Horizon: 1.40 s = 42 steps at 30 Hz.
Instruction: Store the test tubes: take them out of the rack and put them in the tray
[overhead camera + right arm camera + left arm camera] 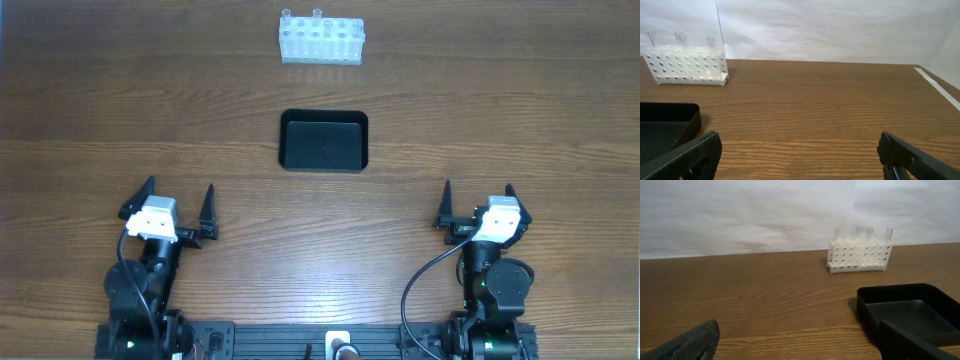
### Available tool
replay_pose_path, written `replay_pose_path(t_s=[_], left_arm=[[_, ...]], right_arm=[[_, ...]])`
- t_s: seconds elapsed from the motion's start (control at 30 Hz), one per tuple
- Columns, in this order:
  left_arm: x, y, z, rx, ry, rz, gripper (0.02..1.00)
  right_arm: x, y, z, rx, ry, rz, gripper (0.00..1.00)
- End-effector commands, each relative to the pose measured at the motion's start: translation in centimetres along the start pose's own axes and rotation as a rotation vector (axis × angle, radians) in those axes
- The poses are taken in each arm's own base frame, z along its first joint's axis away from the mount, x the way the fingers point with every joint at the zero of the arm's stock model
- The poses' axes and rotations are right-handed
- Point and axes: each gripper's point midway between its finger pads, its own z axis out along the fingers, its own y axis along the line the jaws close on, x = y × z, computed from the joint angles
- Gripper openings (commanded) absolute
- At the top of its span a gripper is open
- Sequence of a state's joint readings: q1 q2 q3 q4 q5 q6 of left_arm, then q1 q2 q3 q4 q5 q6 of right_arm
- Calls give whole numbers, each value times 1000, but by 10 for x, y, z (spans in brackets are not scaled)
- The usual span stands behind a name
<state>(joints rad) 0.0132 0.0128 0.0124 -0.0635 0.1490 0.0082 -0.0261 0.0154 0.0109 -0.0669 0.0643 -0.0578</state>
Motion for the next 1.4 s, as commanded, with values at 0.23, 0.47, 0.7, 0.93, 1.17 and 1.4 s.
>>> replay_pose_path(t_s=[0.23,0.47,0.7,0.93,1.17,1.4], left_arm=[[2,1,0,-6,0,15,1000],[3,9,0,-54,7,14,998],[-35,9,2,-52,-142,31,1000],[-94,12,39,-33,-176,37,1000],[-139,0,133,43,-65,22,1000],[-134,-36,228,125,27,19,1000]], right_arm=[[1,-4,0,24,-2,-3,991],[1,-4,0,24,-2,-3,991],[1,-4,0,25,-2,-3,991],[1,-4,0,25,-2,-3,991],[1,-4,0,24,-2,-3,991],[1,-4,0,25,-2,-3,993]])
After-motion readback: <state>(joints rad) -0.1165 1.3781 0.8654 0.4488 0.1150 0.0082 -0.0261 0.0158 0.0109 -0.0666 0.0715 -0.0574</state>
